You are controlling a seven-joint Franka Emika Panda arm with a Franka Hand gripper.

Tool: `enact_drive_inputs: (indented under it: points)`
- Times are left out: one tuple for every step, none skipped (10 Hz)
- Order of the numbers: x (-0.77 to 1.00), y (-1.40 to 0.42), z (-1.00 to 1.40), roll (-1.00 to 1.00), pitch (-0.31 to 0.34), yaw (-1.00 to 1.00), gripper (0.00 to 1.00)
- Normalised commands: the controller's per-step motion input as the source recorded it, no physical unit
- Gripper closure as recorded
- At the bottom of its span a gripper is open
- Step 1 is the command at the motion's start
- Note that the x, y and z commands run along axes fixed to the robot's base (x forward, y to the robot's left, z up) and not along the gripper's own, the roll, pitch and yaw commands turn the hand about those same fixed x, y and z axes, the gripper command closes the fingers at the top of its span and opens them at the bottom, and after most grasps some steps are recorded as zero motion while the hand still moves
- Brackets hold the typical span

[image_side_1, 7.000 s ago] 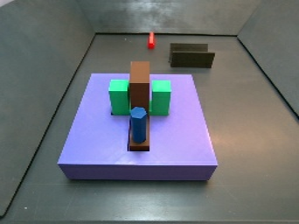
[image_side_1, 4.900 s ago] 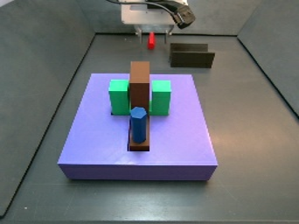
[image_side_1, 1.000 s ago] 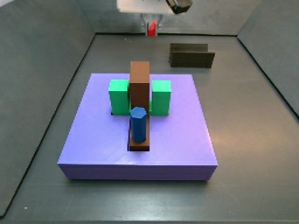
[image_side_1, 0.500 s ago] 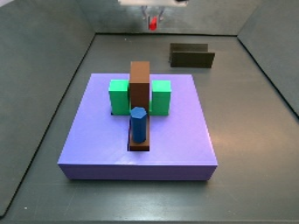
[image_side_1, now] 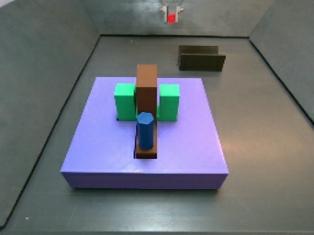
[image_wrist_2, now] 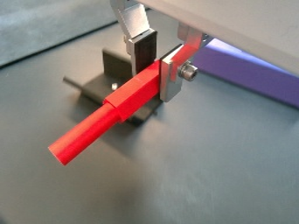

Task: Pick up the red object. Move up. Place the red object on the fixture. Regrasp the red object. Move to above the board. Insert the red object.
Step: Place the red object on the fixture.

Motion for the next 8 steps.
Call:
enact_drive_inputs:
  points:
    - [0.82,-0.13,0.04,-0.37,0.189,-0.20,1.00]
    - [0.75,-0.11,0.09,-0.37,0.223,-0.13,1.00]
    - [0.67,-0.10,0.12,-0.40,0.189,-0.09,1.00]
    - [0.67,-0.19,0.10,-0.40,0.111,-0.05,1.00]
    - [0.64,-0.32,0.00,-0.42,0.000,0.00,1.00]
    - [0.56,-0.39,0.00,-0.39,0.000,0.03,1.00]
    - [0.47,-0.43,0.00,-0.39,-0.003,0.09,1.00]
    - [0.44,-0.43,0.00,-0.42,-0.009,0.12,1.00]
